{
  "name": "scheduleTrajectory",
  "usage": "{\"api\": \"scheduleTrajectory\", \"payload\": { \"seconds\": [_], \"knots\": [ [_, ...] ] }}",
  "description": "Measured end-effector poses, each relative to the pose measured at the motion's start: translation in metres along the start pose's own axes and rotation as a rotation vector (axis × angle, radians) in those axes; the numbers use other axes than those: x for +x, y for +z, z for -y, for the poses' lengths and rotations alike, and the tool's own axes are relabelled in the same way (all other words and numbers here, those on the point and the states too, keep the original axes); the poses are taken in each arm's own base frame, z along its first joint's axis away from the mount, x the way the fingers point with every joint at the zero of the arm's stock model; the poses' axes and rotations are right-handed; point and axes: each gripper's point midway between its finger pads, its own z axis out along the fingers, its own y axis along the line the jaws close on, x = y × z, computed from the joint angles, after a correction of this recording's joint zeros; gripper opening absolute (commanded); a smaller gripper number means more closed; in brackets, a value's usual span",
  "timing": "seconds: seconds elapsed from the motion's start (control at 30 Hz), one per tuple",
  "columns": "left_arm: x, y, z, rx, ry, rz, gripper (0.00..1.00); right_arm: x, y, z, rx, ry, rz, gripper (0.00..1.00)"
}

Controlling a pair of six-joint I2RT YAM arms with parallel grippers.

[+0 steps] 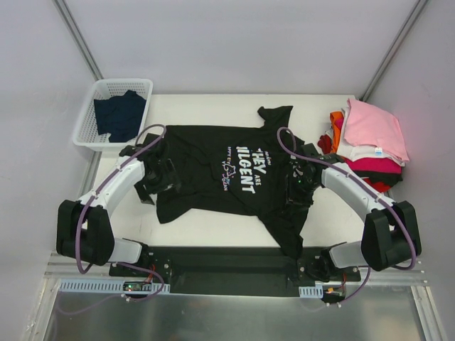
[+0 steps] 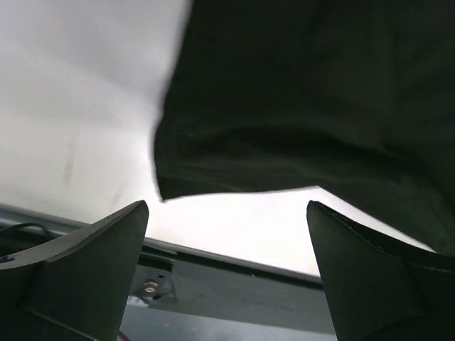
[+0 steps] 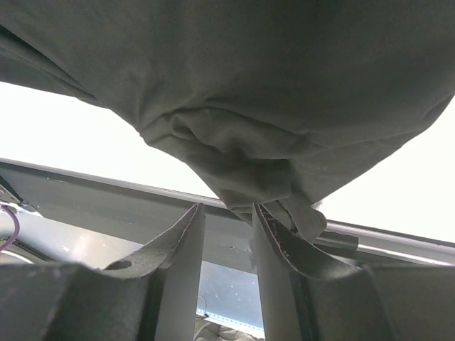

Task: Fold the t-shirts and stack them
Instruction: Flatten out the tshirt

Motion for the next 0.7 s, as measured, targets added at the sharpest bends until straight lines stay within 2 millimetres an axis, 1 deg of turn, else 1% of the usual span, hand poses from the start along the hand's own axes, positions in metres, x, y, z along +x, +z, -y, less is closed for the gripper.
{"api": "scheduleTrajectory", "payload": {
  "seconds": [0.03, 0.07, 0.17, 0.23, 0.33, 0.43, 0.6, 0.7],
  "knots": [
    [-0.003, 0.000, -0.006, -0.016, -0.014, 0.004, 0.94, 0.000, 0.000, 0.000, 0.000, 0.000, 0.000, 0.36],
    [-0.008, 0.001, -0.017, -0.045, -0.032, 0.012, 0.94, 0.000, 0.000, 0.000, 0.000, -0.001, 0.000, 0.36],
    [-0.011, 0.003, -0.030, -0.080, -0.039, 0.012, 0.94, 0.000, 0.000, 0.000, 0.001, -0.001, -0.002, 0.36],
    [-0.004, 0.007, -0.035, -0.095, -0.029, -0.004, 0.94, 0.000, 0.001, 0.000, 0.002, -0.001, -0.004, 0.36],
    [0.011, 0.016, -0.043, -0.110, -0.024, -0.044, 0.94, 0.001, 0.003, 0.000, 0.007, -0.001, -0.014, 0.36],
    [0.018, 0.020, -0.045, -0.106, -0.024, -0.072, 0.94, 0.003, 0.006, 0.001, 0.016, -0.001, -0.035, 0.35],
    [0.016, 0.021, -0.041, -0.085, -0.020, -0.066, 0.93, 0.002, 0.010, -0.001, 0.025, -0.007, -0.053, 0.35],
    [0.015, 0.022, -0.038, -0.073, -0.014, -0.063, 0.89, 0.000, 0.010, -0.004, 0.024, -0.014, -0.051, 0.35]
  ]
}}
